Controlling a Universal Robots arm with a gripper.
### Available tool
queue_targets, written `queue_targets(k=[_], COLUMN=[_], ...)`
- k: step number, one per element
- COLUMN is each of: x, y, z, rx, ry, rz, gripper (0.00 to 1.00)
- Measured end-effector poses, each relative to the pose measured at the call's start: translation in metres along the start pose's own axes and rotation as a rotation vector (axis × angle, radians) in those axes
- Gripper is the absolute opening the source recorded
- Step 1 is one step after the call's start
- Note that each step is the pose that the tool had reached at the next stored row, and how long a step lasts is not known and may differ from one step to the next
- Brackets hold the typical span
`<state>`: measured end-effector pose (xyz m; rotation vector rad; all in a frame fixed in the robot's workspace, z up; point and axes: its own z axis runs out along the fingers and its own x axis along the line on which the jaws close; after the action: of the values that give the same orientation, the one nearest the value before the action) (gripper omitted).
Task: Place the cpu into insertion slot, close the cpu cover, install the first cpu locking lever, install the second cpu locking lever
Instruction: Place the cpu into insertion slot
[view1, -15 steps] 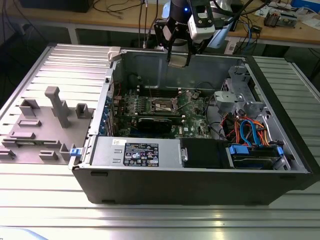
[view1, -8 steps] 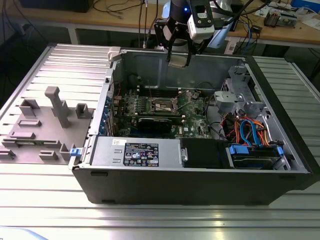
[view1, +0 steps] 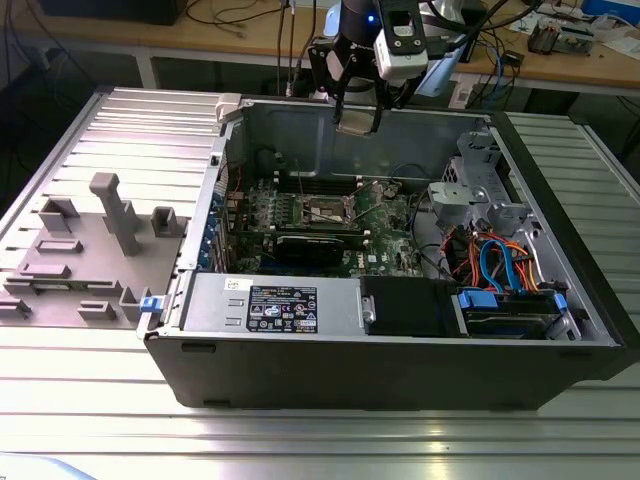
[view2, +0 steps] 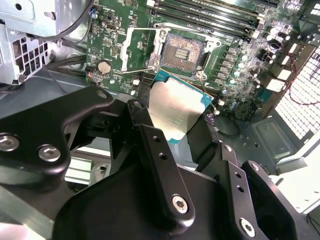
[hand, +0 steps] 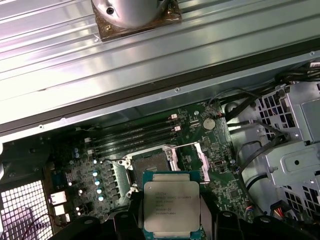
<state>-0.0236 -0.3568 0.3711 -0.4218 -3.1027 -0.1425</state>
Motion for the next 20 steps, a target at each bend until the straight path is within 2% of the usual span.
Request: queue_targets(k=[7, 20], x=[0.0000, -0.0004], y=[0.0000, 0.0001], z=[0.0000, 0.0002], rx=[-0.0001, -0.0013], ry=[-0.0005, -0.0055], rz=[0.006, 0.062], gripper=[0.54, 0.54])
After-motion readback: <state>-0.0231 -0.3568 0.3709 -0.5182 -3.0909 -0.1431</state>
